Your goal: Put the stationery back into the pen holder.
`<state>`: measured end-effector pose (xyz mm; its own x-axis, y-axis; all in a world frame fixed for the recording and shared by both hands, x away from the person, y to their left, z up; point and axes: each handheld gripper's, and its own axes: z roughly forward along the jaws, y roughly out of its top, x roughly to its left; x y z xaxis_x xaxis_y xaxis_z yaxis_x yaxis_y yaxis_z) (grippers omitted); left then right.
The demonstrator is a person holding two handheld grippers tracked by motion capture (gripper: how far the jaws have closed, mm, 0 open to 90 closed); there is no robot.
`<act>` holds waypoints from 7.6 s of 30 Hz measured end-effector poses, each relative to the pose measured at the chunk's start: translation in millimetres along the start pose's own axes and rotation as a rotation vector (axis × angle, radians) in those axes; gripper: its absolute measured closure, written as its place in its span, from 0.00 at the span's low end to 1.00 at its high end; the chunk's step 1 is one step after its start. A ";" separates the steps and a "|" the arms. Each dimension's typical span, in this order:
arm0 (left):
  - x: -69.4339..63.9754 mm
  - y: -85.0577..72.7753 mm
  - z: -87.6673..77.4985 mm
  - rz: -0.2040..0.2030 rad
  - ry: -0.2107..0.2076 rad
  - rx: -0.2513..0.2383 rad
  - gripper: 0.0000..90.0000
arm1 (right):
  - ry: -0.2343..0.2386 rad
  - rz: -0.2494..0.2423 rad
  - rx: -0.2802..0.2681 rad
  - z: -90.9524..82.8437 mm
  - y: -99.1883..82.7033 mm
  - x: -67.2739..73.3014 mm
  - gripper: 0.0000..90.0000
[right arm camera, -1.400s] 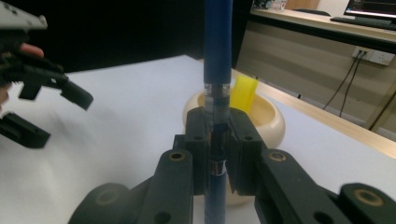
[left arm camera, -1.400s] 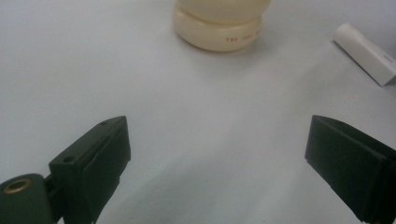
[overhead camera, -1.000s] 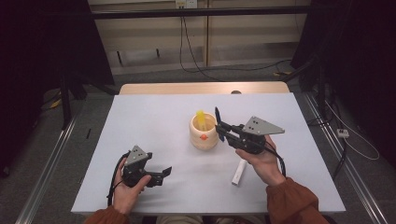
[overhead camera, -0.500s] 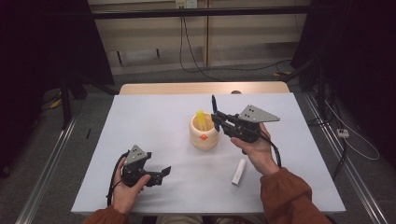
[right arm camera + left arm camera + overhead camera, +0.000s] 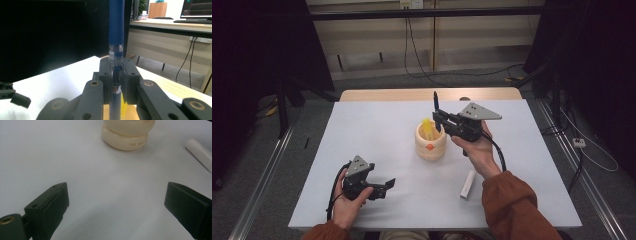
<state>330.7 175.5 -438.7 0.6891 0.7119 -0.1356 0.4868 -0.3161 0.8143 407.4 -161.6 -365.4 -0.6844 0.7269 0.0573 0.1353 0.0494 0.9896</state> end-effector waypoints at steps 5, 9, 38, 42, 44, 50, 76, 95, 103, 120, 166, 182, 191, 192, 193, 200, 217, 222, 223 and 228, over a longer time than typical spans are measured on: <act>0.3 -0.4 -0.2 -0.005 -0.002 -0.007 0.06 | -0.022 0.032 0.024 14.5 -7.9 -7.4 0.89; 0.8 -0.7 0.4 -0.004 -0.002 -0.004 0.06 | -0.042 0.046 0.037 20.0 -14.4 -13.3 0.89; 1.9 -1.0 -0.1 -0.014 -0.003 0.009 0.06 | -0.062 0.070 0.107 37.3 -45.4 -19.9 0.89; 2.0 -1.0 -0.1 -0.011 -0.002 0.009 0.06 | -0.065 0.072 0.105 37.0 -48.4 -19.5 0.89; 1.9 -1.1 0.0 -0.016 -0.002 0.009 0.06 | -0.065 0.073 0.105 36.4 -49.5 -19.8 0.89; 1.9 -1.0 0.2 -0.010 -0.002 0.012 0.06 | -0.062 0.081 0.104 34.8 -51.1 -19.4 0.88; 1.3 -1.6 1.2 -0.014 -0.004 0.009 0.07 | -0.093 0.073 0.133 20.5 -43.5 -18.3 0.21; 1.1 -2.1 2.1 -0.023 0.003 0.011 0.07 | -0.153 0.067 0.155 -40.2 -43.5 -18.8 0.08; 1.0 -1.8 0.7 -0.017 0.009 0.004 0.08 | -0.181 0.070 0.186 -71.9 -60.1 -19.9 0.07; -4.8 -1.1 1.1 -0.021 -0.003 0.011 0.08 | -0.299 0.098 0.215 -136.1 -88.4 -34.5 0.06; -68.0 25.4 20.9 -0.027 -0.083 0.117 0.12 | -0.335 0.129 0.236 -171.5 -110.2 -29.7 0.06; -91.2 41.6 44.0 -0.041 -0.101 0.158 0.15 | -0.337 0.134 0.238 -171.6 -110.5 -30.4 0.06; -117.8 56.1 69.3 -0.017 -0.116 0.207 0.14 | -0.337 0.134 0.239 -171.6 -110.6 -30.4 0.06; -121.2 56.9 71.7 -0.012 -0.117 0.212 0.15 | -0.337 0.133 0.239 -171.7 -110.7 -30.4 0.06; -124.7 57.2 74.3 -0.011 -0.120 0.218 0.15 | -0.337 0.131 0.240 -171.5 -110.9 -30.6 0.06; -142.4 64.3 90.8 0.001 -0.128 0.241 0.16 | -0.337 0.131 0.242 -171.6 -111.1 -31.1 0.06; -168.3 70.3 132.2 0.009 -0.111 0.311 0.20 | -0.337 0.132 0.246 -171.7 -111.4 -30.9 0.06; -177.2 71.5 140.2 0.008 -0.111 0.322 0.28 | -0.337 0.132 0.247 -171.4 -111.6 -30.9 0.06; -178.5 71.3 141.0 0.008 -0.112 0.324 0.30 | -0.335 0.132 0.247 -171.5 -111.5 -30.7 0.06; -184.4 68.8 145.7 -0.010 -0.106 0.336 0.34 | -0.336 0.133 0.247 -172.0 -111.8 -31.5 0.06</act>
<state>315.3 -68.9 -439.8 0.7265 0.6525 -0.2154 0.6315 -0.5105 0.5836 290.6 -307.9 -455.1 -0.3836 0.9185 0.0957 0.4020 0.0727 0.9127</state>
